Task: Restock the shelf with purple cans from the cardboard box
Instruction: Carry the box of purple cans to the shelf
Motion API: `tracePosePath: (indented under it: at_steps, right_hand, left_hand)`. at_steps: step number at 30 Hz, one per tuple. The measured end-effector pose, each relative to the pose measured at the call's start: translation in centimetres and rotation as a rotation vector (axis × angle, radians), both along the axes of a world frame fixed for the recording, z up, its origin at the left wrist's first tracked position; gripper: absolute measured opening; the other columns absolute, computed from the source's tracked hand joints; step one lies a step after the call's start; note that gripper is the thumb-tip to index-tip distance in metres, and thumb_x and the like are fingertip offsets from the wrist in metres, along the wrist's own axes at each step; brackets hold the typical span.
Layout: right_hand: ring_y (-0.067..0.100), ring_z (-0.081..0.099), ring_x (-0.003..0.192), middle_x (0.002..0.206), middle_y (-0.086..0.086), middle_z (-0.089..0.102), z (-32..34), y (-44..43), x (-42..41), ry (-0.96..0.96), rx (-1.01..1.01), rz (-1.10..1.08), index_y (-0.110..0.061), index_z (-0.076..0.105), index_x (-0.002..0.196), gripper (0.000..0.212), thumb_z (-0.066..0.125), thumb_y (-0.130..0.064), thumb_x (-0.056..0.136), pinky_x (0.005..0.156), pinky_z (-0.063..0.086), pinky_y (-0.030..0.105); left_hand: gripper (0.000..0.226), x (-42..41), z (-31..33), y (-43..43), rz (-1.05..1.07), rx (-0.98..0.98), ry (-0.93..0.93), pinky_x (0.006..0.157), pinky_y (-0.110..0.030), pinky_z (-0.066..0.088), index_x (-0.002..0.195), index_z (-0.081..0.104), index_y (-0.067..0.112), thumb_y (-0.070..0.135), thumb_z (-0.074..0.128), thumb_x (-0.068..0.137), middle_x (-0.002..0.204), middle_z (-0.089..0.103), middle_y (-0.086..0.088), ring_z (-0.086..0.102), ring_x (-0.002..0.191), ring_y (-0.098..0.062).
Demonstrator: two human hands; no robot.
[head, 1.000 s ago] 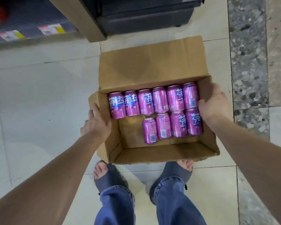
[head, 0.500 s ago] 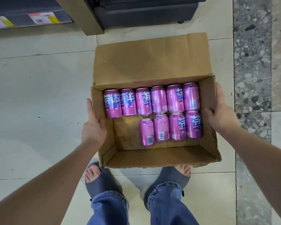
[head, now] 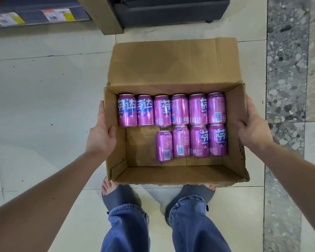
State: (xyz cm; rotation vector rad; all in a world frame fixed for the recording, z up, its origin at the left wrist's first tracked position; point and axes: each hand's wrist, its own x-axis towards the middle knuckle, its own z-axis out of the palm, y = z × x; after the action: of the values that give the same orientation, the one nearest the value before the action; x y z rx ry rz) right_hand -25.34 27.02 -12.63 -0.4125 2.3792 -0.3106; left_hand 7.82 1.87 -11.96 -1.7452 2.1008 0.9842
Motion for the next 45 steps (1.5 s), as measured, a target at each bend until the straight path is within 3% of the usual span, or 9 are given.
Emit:
tracePosePath:
  at_steps: [3,11,15,21,27,32,36,41,45]
  right_hand:
    - [0.044,0.064,0.108,0.123,0.023,0.067,2.7,-0.3,1.2,-0.018,-0.022,0.004,-0.045,0.009,0.159,0.083,0.056,-0.012,0.099,0.097,0.049,0.044]
    - [0.039,0.065,0.105,0.122,0.017,0.068,13.9,-3.1,3.8,-0.035,-0.068,0.040,-0.042,0.011,0.159,0.079,0.054,-0.012,0.100,0.092,0.051,0.041]
    - [0.042,0.066,0.101,0.118,0.020,0.069,19.1,-5.3,5.8,0.002,-0.090,0.091,-0.035,0.015,0.160,0.079,0.055,-0.010,0.097,0.091,0.051,0.041]
    - [0.043,0.065,0.109,0.125,0.021,0.068,25.0,-9.8,11.8,0.030,-0.096,0.103,-0.037,0.014,0.160,0.079,0.056,-0.014,0.098,0.097,0.052,0.047]
    - [0.044,0.065,0.108,0.124,0.021,0.068,27.3,-14.5,22.2,0.064,-0.084,0.105,-0.037,0.012,0.161,0.080,0.058,-0.018,0.098,0.097,0.052,0.048]
    - [0.038,0.065,0.110,0.133,0.013,0.065,29.2,-19.2,34.0,0.054,-0.137,0.085,-0.041,0.019,0.157,0.076,0.061,-0.017,0.097,0.099,0.051,0.046]
    - [0.038,0.064,0.112,0.133,0.012,0.064,30.2,-23.6,43.0,0.071,-0.137,0.087,-0.037,0.021,0.157,0.074,0.060,-0.017,0.098,0.096,0.048,0.039]
    - [0.039,0.064,0.112,0.132,0.013,0.065,30.5,-29.5,50.5,0.039,-0.152,0.113,-0.038,0.016,0.160,0.078,0.059,-0.018,0.097,0.099,0.052,0.044]
    - [0.040,0.064,0.110,0.129,0.013,0.067,30.1,-35.1,54.8,0.023,-0.147,0.145,-0.045,0.013,0.158,0.079,0.058,-0.019,0.098,0.097,0.053,0.044]
  left_hand:
    - [0.086,1.4,3.0,-0.7,0.014,0.006,-0.022,0.089,-0.048,0.053,0.163,-0.006,0.045,0.017,0.052,0.105,0.106,0.071,-0.020,0.067,0.098,-0.045]
    - [0.088,5.3,14.5,-2.9,0.025,0.006,-0.013,0.095,-0.049,0.053,0.163,-0.006,0.044,0.016,0.053,0.105,0.130,0.068,-0.019,0.067,0.109,-0.043]
    - [0.088,8.4,19.6,-4.4,0.034,-0.034,0.028,0.094,-0.048,0.054,0.161,-0.006,0.047,0.016,0.054,0.104,0.125,0.070,-0.018,0.068,0.105,-0.042]
    - [0.089,14.9,24.5,-8.1,0.046,-0.078,0.069,0.087,-0.044,0.054,0.162,-0.006,0.046,0.016,0.055,0.104,0.116,0.073,-0.020,0.070,0.095,-0.039]
    - [0.091,25.8,26.2,-13.8,0.046,-0.086,0.115,0.086,-0.045,0.055,0.160,-0.006,0.051,0.016,0.055,0.102,0.108,0.072,-0.021,0.068,0.092,-0.042]
    - [0.089,36.8,28.7,-19.9,-0.033,-0.107,0.163,0.079,-0.041,0.054,0.166,0.000,0.036,0.012,0.054,0.099,0.095,0.069,-0.019,0.063,0.073,-0.034]
    - [0.090,45.2,30.4,-25.1,-0.062,-0.113,0.106,0.083,-0.046,0.055,0.166,-0.002,0.035,0.011,0.053,0.099,0.103,0.070,-0.027,0.065,0.081,-0.043]
    - [0.091,54.1,31.0,-30.1,-0.031,-0.127,0.115,0.086,-0.046,0.055,0.165,-0.002,0.038,0.012,0.056,0.100,0.106,0.070,-0.026,0.068,0.088,-0.044]
    - [0.091,59.8,30.8,-33.8,0.024,-0.126,0.093,0.077,-0.039,0.049,0.162,-0.003,0.046,0.012,0.055,0.100,0.100,0.070,-0.021,0.062,0.077,-0.036]
